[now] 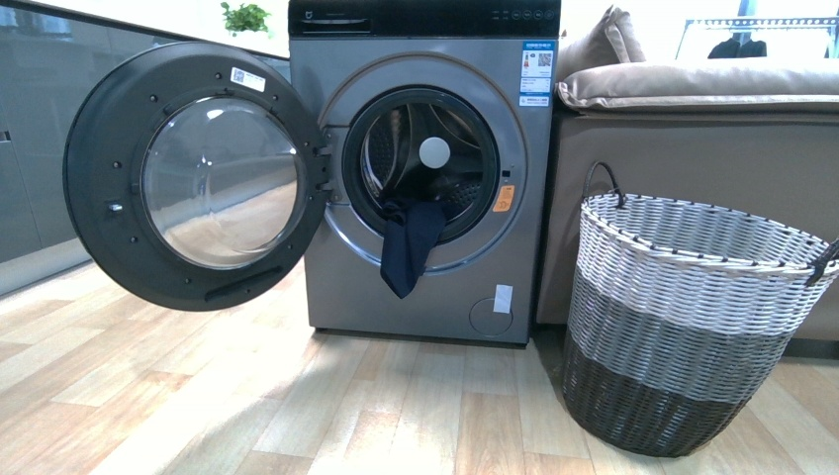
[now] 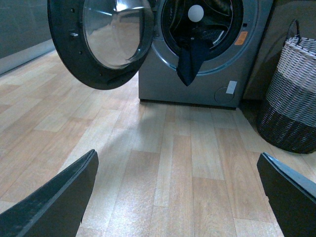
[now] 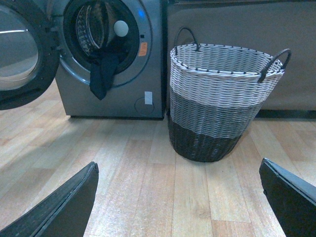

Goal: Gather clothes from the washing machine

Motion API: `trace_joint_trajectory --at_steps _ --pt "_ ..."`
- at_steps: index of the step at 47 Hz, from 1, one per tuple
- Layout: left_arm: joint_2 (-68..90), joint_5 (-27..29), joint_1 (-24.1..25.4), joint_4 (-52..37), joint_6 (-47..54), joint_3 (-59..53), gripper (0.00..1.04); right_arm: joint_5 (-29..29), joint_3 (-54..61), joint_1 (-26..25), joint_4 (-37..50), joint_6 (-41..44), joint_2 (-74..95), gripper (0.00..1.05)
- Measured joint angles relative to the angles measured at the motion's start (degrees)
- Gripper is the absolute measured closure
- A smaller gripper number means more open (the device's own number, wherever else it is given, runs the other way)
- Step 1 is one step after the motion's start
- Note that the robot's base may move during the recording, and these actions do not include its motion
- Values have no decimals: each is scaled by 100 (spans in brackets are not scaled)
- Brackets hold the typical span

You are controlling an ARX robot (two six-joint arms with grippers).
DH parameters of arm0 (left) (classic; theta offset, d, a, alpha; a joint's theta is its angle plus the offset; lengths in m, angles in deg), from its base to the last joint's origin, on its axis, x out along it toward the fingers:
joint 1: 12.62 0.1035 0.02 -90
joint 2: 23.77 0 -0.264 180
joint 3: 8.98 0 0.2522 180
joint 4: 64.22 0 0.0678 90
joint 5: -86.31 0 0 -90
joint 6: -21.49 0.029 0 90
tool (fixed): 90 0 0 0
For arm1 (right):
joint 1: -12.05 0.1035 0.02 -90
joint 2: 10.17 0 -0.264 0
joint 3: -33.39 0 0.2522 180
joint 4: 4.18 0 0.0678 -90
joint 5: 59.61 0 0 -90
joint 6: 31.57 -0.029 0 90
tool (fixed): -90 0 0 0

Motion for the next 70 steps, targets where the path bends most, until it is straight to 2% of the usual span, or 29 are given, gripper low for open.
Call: trace_joint_trajectory --at_steps 70 --pt "0 0 0 0 0 2 6 0 0 0 0 0 0 8"
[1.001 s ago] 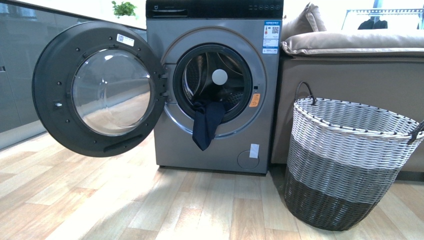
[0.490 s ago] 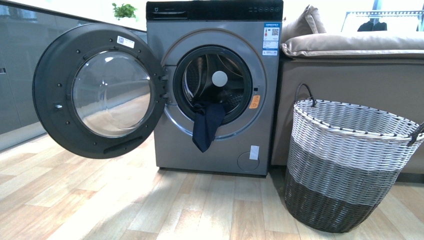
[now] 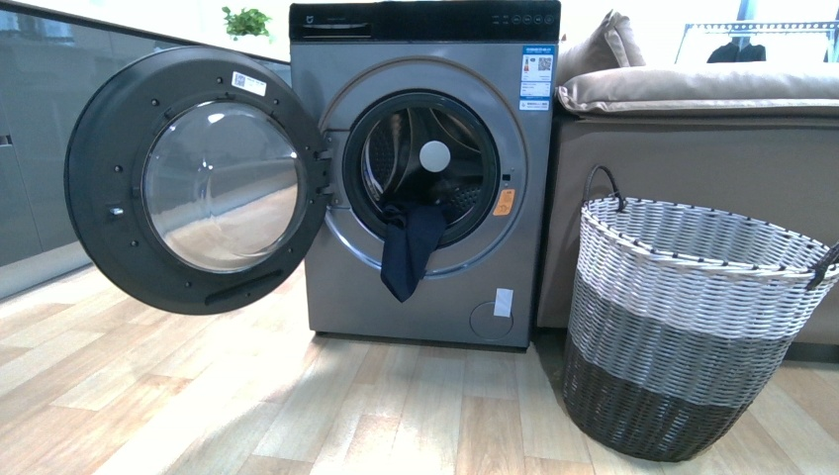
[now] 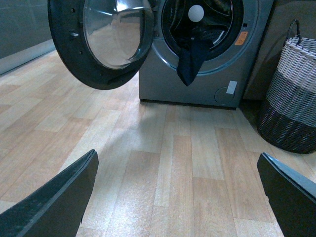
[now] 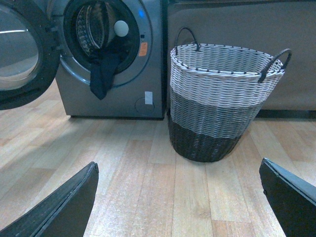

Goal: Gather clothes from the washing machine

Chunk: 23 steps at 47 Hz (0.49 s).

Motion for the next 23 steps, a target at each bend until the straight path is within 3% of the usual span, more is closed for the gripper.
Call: trace_joint_trajectory --at_steps 23 --pt "2 -2 0 0 0 -2 6 0 0 0 0 0 0 8"
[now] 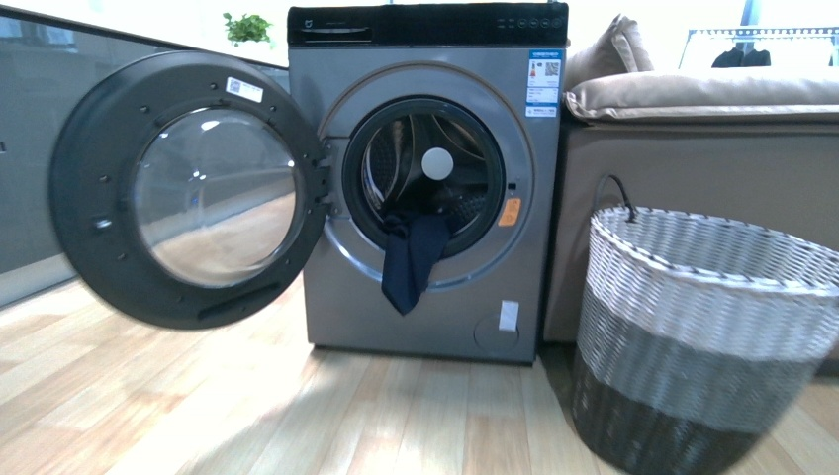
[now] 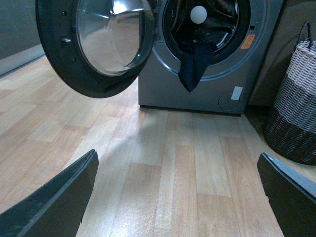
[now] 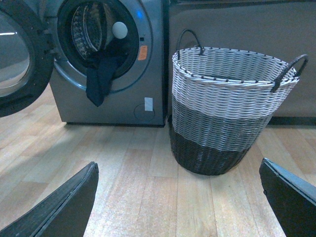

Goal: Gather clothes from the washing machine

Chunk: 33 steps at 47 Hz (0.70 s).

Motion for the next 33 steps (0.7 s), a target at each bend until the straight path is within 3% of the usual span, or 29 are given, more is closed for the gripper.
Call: trace_joint_trajectory --at_steps 33 --pt "2 -11 0 0 0 2 6 -15 -2 2 0 -2 2 8"
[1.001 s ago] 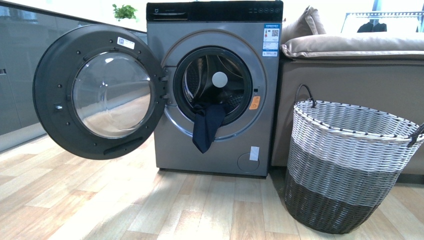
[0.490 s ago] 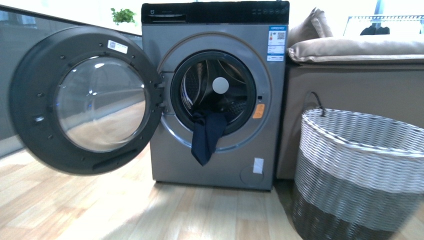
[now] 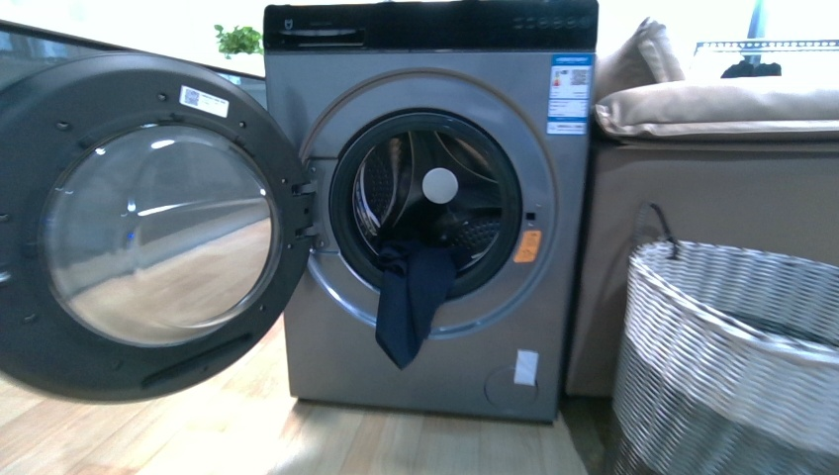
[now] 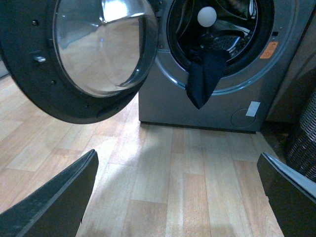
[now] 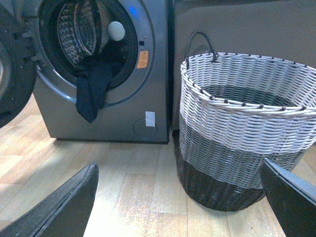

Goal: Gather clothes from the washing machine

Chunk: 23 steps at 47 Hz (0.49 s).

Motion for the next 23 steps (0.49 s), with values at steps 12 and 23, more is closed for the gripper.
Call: trace_joint_trajectory --at_steps 12,23 --pt "-4 11 0 0 0 -2 6 13 0 -2 0 2 -2 8" --pt "0 15 0 0 0 -2 6 15 0 -2 2 2 -2 8"
